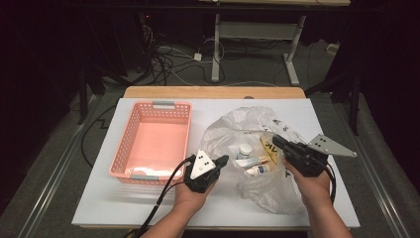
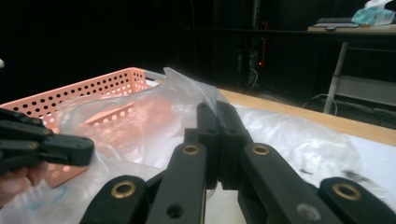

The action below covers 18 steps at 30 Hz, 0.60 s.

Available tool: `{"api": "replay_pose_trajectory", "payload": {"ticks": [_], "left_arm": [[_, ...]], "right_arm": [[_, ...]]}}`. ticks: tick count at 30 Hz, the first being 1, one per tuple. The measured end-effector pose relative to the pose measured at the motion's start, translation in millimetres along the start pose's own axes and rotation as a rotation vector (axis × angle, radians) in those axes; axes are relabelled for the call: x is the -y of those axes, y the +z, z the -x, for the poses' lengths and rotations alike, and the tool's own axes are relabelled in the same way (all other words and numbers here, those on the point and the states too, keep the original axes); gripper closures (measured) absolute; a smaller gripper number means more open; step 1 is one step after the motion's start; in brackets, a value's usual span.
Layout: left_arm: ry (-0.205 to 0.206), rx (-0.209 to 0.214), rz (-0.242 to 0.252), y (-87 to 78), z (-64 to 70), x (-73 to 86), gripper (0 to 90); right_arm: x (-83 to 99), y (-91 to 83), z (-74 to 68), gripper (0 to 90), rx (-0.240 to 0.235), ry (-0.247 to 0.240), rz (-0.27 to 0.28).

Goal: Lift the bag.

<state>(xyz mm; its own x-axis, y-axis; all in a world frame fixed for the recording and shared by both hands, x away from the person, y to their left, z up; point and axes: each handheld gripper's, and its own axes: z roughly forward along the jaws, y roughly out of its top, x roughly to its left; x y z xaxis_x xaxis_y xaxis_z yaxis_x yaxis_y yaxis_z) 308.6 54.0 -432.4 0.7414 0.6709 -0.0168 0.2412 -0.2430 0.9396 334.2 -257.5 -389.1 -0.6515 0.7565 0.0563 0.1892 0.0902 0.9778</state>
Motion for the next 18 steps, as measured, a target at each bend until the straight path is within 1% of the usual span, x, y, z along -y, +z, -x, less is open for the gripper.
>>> {"api": "replay_pose_trajectory", "payload": {"ticks": [1,3,4,5,7,9,10,11,13,14,17,18], "left_arm": [[0.008,-0.004,0.011,-1.5,-1.1,-3.0,88.5],[0.02,-0.024,0.04,-4.5,-3.1,-10.3,88.5],[0.012,-0.03,0.063,-6.4,-4.6,-14.0,88.5],[0.015,-0.036,0.072,-7.7,-6.0,-18.7,88.5],[0.035,-0.056,0.105,-10.6,-8.3,-29.2,88.5],[0.044,-0.063,0.123,-12.2,-11.1,-41.3,88.5],[0.051,-0.07,0.138,-11.6,-11.5,-47.0,88.5],[0.062,-0.075,0.147,-10.8,-11.9,-52.6,88.5],[0.083,-0.084,0.162,-7.9,-12.5,-63.8,88.5],[0.09,-0.088,0.175,-6.4,-13.4,-70.7,88.5],[0.098,-0.091,0.208,-3.3,-16.4,-85.6,88.5],[0.101,-0.091,0.218,-1.9,-17.7,-91.5,88.5]], "right_arm": [[-0.6,-0.6,-0.4,90.0,0.005,0.0,0.004],[-2.6,-1.7,-1.5,90.0,0.01,-0.002,0.016],[-3.6,-2.3,-2.0,90.0,0.013,-0.01,0.019],[-4.7,-2.5,-2.7,90.0,0.014,-0.009,0.024],[-7.6,-2.3,-4.7,90.0,0.016,-0.014,0.03],[-12.1,-1.4,-6.5,90.0,0.02,-0.019,0.041],[-15.0,-0.8,-7.3,90.0,0.021,-0.026,0.046],[-18.2,-0.1,-9.0,90.0,0.028,-0.022,0.051],[-25.4,1.6,-9.4,90.0,0.033,-0.042,0.062],[-29.8,3.0,-10.0,90.0,0.037,-0.044,0.067],[-41.8,8.0,-8.3,90.0,0.047,-0.053,0.094],[-45.6,9.9,-8.1,90.0,0.049,-0.047,0.105]]}}
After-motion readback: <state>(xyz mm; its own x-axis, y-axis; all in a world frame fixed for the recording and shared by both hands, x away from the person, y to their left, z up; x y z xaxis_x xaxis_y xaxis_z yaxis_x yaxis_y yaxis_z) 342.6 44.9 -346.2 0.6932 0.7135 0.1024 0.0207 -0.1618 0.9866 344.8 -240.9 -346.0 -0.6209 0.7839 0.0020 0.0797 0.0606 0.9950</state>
